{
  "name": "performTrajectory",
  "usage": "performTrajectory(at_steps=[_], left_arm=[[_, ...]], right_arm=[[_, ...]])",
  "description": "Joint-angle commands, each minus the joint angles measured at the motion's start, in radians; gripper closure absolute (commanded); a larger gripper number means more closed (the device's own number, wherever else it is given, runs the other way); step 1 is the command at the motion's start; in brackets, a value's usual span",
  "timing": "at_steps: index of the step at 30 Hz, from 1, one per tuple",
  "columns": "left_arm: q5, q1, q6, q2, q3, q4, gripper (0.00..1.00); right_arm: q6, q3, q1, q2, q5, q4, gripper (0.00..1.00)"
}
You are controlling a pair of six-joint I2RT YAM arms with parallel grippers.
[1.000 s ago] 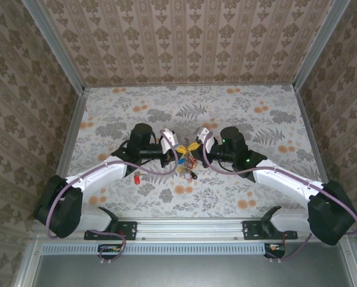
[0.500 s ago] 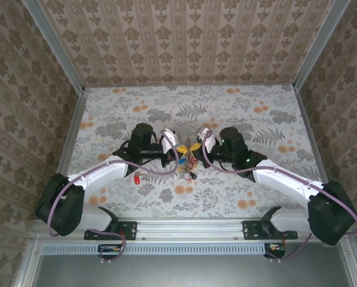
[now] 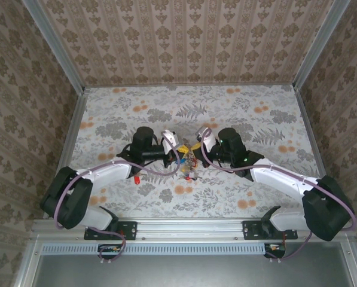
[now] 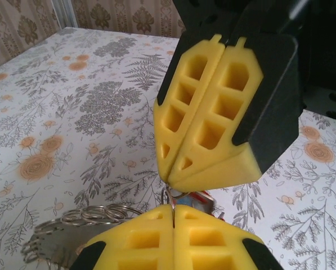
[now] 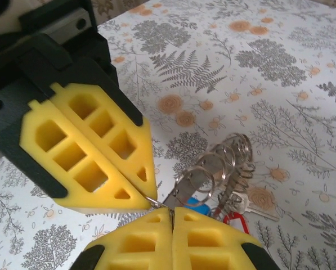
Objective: Put the keys on the keyring
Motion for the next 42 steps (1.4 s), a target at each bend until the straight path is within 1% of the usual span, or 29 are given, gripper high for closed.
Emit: performTrajectory(at_steps=[1, 9, 13, 18, 22, 23, 38, 42], left_arm=[[0.013, -0.011, -0.041, 0.018, -0.035, 0.106, 1.0], [-0.009, -0.01, -0.082, 0.077, -0.091, 0.241, 1.0], [-0.025, -0.01, -0.102, 0.11, -0.111, 0.299, 1.0], [-0.07, -0.01, -0.132, 0.131, -0.143, 0.382, 1.0], [-0.073, -0.01, -0.154, 0.154, -0.156, 0.426, 1.0], [-0.1, -0.01, -0.161, 0.163, -0.163, 0.449, 1.0], [-0.171, -0.02, -0.249, 0.291, -0.216, 0.668, 1.0], [-0.184, -0.023, -0.277, 0.323, -0.223, 0.726, 1.0]], right_arm=[[0.051, -0.023, -0.02, 0.021, 0.051, 0.076, 1.0], [0.137, -0.028, -0.053, 0.068, -0.005, 0.111, 1.0], [0.155, -0.027, -0.062, 0.079, -0.03, 0.116, 1.0], [0.176, -0.036, -0.072, 0.087, -0.05, 0.129, 0.99], [0.226, -0.045, -0.087, 0.09, -0.058, 0.155, 0.98], [0.231, -0.046, -0.089, 0.09, -0.065, 0.16, 0.98], [0.243, -0.057, -0.092, 0.09, -0.1, 0.219, 1.0], [0.226, -0.056, -0.094, 0.09, -0.061, 0.169, 1.0]])
